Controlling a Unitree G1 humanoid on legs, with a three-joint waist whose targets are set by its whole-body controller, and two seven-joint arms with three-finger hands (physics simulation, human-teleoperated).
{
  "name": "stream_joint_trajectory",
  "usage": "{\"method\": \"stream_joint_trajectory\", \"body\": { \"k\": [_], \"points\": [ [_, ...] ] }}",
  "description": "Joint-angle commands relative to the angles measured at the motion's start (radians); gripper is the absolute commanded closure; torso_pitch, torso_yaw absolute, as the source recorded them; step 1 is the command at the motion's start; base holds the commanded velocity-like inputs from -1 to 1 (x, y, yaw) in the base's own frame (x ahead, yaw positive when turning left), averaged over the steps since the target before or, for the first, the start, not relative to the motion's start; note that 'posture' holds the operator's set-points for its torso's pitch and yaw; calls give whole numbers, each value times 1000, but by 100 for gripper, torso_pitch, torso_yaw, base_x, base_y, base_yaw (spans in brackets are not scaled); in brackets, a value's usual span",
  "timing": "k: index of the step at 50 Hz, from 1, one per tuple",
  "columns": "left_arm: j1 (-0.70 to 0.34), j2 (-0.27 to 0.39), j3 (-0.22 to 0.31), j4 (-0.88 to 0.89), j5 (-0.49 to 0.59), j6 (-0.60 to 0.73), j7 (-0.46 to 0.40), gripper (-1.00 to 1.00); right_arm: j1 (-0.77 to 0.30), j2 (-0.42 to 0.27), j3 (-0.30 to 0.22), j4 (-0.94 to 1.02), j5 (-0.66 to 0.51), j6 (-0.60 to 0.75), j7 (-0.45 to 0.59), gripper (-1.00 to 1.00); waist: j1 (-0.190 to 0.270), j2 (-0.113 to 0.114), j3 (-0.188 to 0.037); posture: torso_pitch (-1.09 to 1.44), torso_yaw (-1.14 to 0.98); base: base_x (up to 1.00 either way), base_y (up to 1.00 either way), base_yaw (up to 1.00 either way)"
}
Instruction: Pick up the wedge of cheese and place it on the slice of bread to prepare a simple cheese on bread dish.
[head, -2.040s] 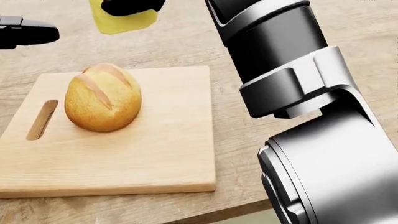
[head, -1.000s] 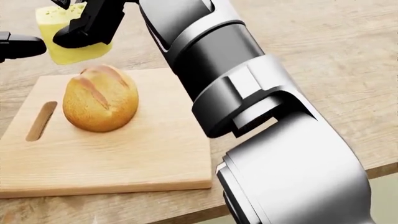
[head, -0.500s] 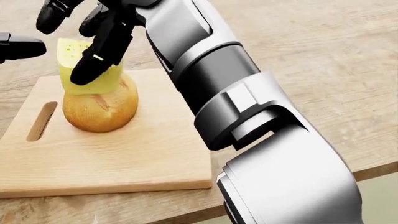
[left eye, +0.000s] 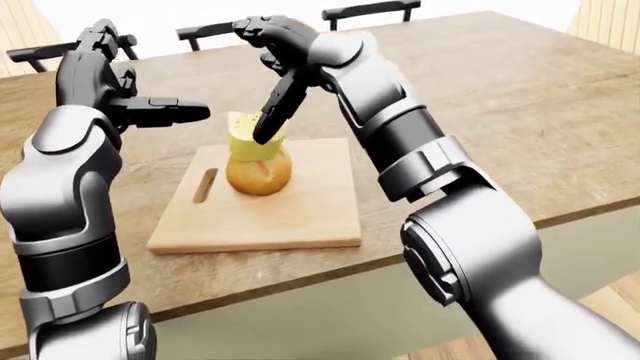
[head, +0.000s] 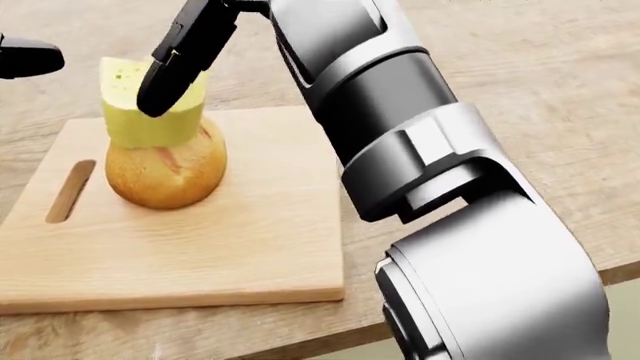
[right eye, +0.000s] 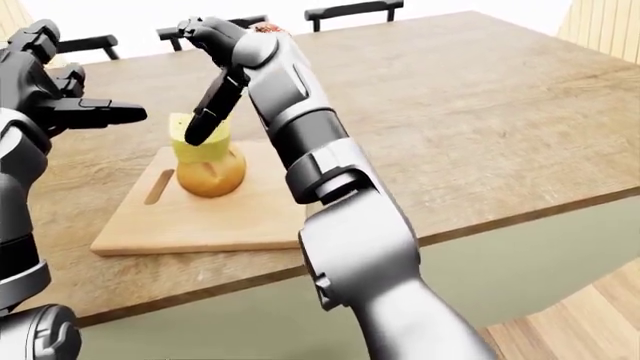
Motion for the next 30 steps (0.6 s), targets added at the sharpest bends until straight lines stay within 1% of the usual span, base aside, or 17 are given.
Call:
{"method": "stream_joint_trajectory", "body": {
  "k": [1, 5, 8, 13, 20, 26, 30],
  "points": [
    [-43, 29, 20, -36, 1, -16, 4, -100, -29, -36, -14, -58, 22, 5, -11, -100, -2, 9, -31, 0, 0, 0, 0, 0],
    [-86, 45, 7, -36, 3, 12, 5, -100, -2, -118, -42, -100, 63, 22, -25, -100, 2, 2, -30, 0, 0, 0, 0, 0],
    [-135, 46, -14, -10, 15, 20, 6, -100, 41, -152, -47, -130, 84, 10, -43, -100, 6, -5, -29, 0, 0, 0, 0, 0],
    [-219, 29, -49, -9, 33, 59, 6, -100, 65, -207, -59, -150, 116, 5, -58, -100, 9, -14, -31, 0, 0, 0, 0, 0],
    [-313, 12, -71, -20, 60, 117, -7, -100, 47, -267, -68, -202, 144, 55, -61, -100, 12, -26, -26, 0, 0, 0, 0, 0],
    [-344, -6, -77, -33, 77, 143, -14, -100, 14, -314, -70, -249, 145, 109, -52, -100, 15, -37, -22, 0, 0, 0, 0, 0],
    [-382, -12, -81, -49, 80, 177, -16, -100, -26, -353, -74, -277, 138, 150, -43, -100, 16, -42, -20, 0, 0, 0, 0, 0]
  ]
}}
